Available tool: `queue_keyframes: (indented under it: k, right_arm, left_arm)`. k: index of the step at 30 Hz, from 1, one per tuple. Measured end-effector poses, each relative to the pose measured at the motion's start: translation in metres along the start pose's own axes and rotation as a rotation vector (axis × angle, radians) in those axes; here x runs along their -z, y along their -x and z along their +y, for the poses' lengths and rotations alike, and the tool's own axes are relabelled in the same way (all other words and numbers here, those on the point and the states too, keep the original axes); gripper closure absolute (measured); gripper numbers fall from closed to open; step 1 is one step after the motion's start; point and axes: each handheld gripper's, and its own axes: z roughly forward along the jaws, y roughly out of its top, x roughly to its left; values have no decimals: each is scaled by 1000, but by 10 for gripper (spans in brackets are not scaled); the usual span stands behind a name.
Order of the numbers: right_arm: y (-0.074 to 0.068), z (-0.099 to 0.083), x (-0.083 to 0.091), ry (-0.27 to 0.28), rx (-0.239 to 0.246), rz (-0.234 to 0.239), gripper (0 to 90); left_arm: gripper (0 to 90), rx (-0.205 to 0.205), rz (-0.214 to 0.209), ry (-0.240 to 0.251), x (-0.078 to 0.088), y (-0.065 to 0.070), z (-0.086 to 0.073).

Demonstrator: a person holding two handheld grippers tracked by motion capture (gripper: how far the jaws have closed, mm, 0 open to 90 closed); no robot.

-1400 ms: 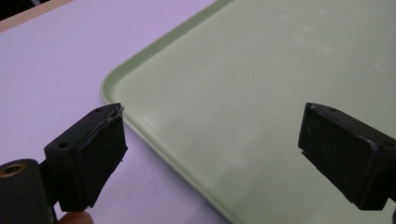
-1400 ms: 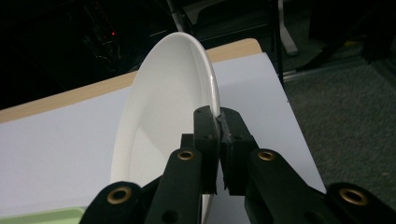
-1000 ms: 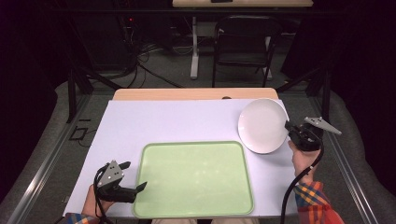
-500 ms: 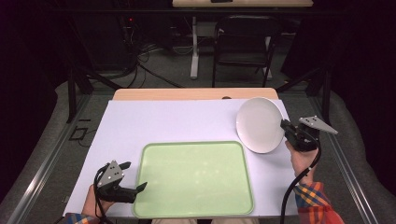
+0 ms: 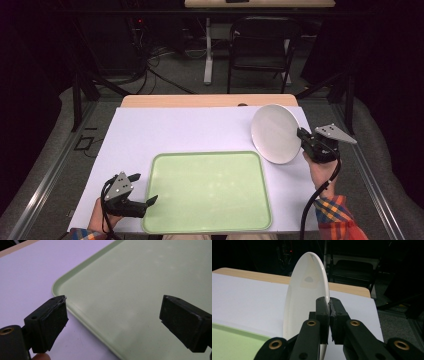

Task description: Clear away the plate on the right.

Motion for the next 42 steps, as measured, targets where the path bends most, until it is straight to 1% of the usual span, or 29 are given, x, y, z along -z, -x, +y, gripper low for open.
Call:
queue_keyframes:
  k: [2,4,13,14,16,20,21,22,23,24,26,29,31,32,34,35,37,38,39,40,41,42]
  right_arm:
    - [-4,1,1,-3,22,-3,864]
    - [-5,1,1,-2,31,-4,863]
    - [-7,1,0,-2,42,2,858]
    - [-8,0,-1,-13,42,7,852]
    - [-11,-1,-3,-15,56,-6,862]
    - [-9,-1,-3,-19,49,-4,867]
    - [-8,-2,-3,-22,41,-7,867]
    - [-5,-4,-4,-19,15,-12,869]
    - [-5,-4,-4,-19,15,-12,869]
    - [2,-7,-6,-17,-56,-17,871]
    - [15,-13,-8,-19,-163,-20,872]
    - [36,-26,-12,-34,-356,-19,872]
    - [49,-34,-13,-45,-464,-13,871]
    - [55,-37,-13,-47,-504,-8,871]
    - [63,-44,-13,-33,-587,3,870]
    - [67,-45,-13,-37,-625,19,871]
    - [72,-48,-12,-24,-702,44,871]
    - [72,-48,-12,-24,-702,44,871]
    - [74,-49,-11,-17,-733,63,870]
    - [74,-49,-10,-13,-748,74,869]
    - [74,-49,-10,-13,-748,74,869]
    - [72,-48,-9,-8,-769,101,869]
  left_arm:
    - [77,0,0,0,0,0,0]
    - [77,0,-1,0,0,0,0]
    - [78,-2,-2,0,0,0,0]
    - [79,-2,-3,0,0,0,0]
    - [79,-2,-3,0,0,0,0]
    - [80,0,-3,1,0,0,0]
    - [80,0,-3,0,0,0,0]
    - [80,-2,-4,-2,0,1,0]
    - [80,-2,-4,-2,0,1,0]
    - [80,-4,-2,-3,0,0,0]
    - [80,1,-1,-3,1,0,0]
    - [80,4,1,-4,1,0,-1]
    - [81,1,0,-4,1,-1,-1]
    - [81,5,2,-4,0,-1,-1]
    - [85,-2,2,4,1,0,-1]
    - [87,1,1,4,1,0,0]
    - [88,-2,3,0,0,0,0]
    - [88,-1,3,-1,0,0,0]
    - [87,1,2,-1,0,0,0]
    - [87,5,4,-6,0,0,1]
    - [87,5,4,-6,0,0,1]
    - [87,15,2,-1,-1,-1,3]
